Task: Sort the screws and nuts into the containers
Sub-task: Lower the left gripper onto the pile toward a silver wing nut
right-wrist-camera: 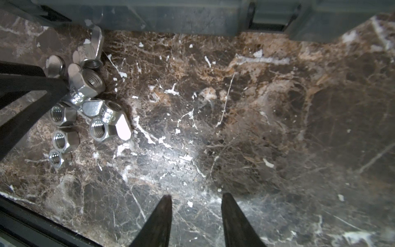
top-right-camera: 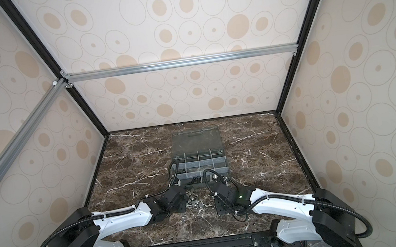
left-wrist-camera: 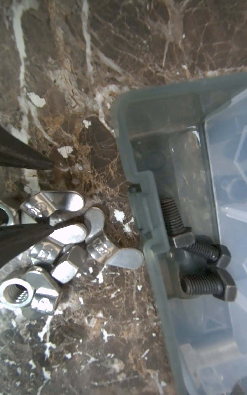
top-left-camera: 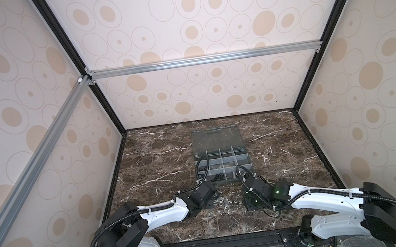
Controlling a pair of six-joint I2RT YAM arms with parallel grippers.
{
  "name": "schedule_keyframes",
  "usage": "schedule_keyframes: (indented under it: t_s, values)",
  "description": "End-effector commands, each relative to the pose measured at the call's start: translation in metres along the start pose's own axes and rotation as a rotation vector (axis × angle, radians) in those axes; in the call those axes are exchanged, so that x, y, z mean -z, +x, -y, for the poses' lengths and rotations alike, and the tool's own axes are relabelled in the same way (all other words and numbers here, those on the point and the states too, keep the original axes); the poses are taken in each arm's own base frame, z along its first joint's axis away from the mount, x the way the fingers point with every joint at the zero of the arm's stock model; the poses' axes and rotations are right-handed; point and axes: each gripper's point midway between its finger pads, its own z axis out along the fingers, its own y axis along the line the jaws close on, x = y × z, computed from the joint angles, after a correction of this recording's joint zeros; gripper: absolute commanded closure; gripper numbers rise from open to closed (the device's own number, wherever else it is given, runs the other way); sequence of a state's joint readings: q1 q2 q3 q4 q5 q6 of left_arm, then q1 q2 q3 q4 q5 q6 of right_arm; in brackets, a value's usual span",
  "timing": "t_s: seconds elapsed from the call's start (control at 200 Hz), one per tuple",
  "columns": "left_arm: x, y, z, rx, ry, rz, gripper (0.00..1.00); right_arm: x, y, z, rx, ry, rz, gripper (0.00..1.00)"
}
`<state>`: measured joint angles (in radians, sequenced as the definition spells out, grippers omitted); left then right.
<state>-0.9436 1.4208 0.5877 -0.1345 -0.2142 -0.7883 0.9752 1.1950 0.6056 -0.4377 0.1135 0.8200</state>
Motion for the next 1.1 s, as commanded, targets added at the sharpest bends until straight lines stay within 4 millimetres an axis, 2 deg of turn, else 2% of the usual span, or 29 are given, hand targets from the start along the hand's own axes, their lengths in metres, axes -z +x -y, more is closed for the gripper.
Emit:
schedule_keyframes:
  t_s: [0.0, 0.23, 0.67, 1.095]
  values:
    - [0.007, 0.003, -0.013, -0.010, -0.054, 0.007, 0.58, -0.001, 0.001, 0.004, -0.012, 0.016, 0.011, 0.58]
    - [0.013, 0.000, -0.010, 0.013, -0.019, 0.032, 0.58, -0.002, 0.003, 0.004, -0.012, 0.013, 0.005, 0.58]
    - [0.003, -0.003, 0.007, 0.002, 0.021, 0.021, 0.59, -0.001, 0.004, 0.008, -0.024, 0.017, 0.012, 0.58]
    - [-0.004, -0.009, 0.012, -0.028, 0.000, 0.023, 0.60, -0.001, 0.004, 0.008, -0.025, 0.023, 0.009, 0.58]
